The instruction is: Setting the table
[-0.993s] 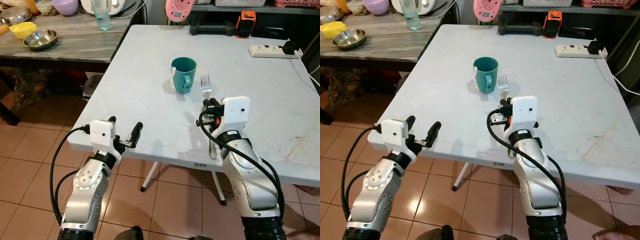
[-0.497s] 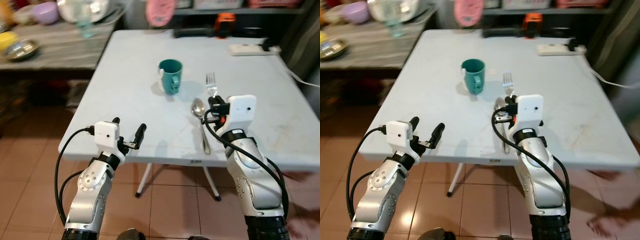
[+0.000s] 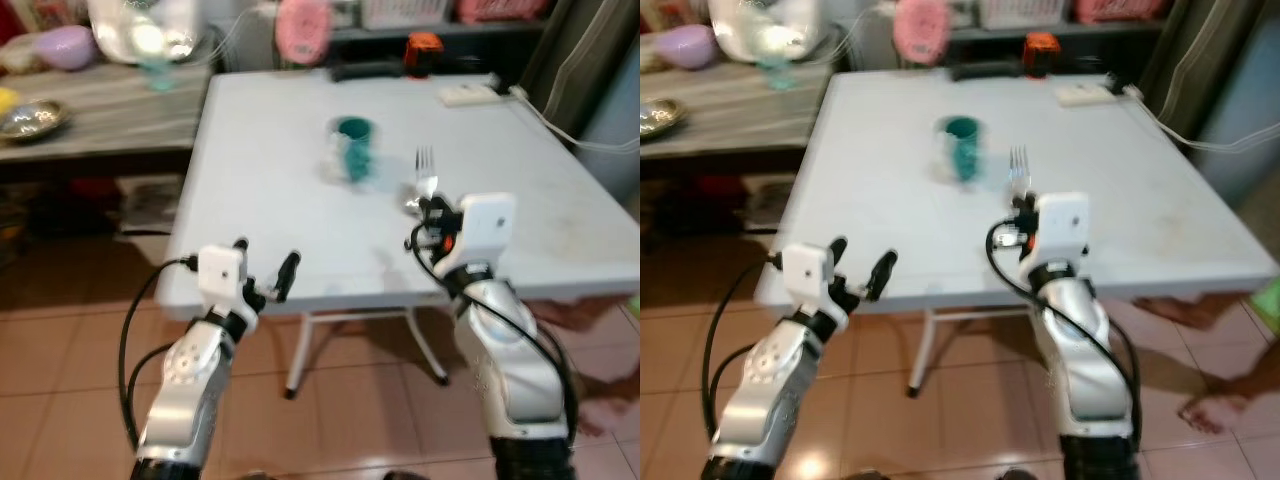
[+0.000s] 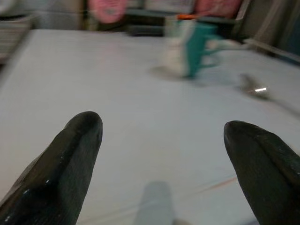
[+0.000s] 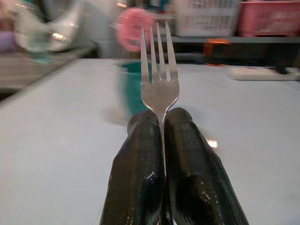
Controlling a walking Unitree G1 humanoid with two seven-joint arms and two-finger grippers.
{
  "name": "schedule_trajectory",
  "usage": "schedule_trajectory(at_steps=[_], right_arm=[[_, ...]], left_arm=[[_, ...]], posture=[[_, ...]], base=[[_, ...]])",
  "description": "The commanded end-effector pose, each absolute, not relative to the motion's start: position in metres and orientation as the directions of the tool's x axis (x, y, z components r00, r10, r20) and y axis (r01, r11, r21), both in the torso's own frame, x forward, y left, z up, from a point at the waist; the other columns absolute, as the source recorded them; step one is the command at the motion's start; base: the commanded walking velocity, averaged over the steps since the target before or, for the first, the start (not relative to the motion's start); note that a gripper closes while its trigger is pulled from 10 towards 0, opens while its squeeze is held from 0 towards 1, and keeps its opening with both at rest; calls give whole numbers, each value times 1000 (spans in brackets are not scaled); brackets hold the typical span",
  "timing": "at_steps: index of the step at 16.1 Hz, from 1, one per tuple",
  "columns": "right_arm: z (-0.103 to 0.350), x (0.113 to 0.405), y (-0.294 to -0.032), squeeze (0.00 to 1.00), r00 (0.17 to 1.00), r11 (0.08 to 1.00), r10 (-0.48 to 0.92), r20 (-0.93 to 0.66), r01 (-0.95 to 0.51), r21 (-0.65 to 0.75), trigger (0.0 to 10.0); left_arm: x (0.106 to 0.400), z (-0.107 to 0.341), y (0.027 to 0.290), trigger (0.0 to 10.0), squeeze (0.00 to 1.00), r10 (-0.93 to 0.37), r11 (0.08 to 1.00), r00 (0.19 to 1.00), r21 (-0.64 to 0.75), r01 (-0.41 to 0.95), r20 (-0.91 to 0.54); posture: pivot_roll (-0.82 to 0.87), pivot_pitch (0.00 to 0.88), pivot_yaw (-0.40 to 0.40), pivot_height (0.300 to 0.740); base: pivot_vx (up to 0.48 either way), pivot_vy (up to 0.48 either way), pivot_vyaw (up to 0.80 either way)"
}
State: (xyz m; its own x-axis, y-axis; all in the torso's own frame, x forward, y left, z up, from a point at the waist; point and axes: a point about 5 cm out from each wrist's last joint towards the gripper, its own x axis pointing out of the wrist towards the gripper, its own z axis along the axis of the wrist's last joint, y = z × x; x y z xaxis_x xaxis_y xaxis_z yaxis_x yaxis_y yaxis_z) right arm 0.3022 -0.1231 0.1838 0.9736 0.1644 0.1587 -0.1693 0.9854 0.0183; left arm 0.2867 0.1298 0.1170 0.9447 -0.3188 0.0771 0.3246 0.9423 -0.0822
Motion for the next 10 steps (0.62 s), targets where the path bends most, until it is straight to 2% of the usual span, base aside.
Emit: schedule_trajectory(at_steps=[1,10], right_arm=[[189,302,-120,0,966,982,184,183,-187,2,10000],[187,303,-116,0,963,980,198,183,-200,-8,10000]], left_arm=[[286,116,132,10000,0,-310,947,948,-70,314,72],[286,113,130,10000,0,-311,947,948,-64,315,62]], posture=[[-63,109,51,740],[-50,96,51,740]], base=[[0,480,0],[0,480,0]])
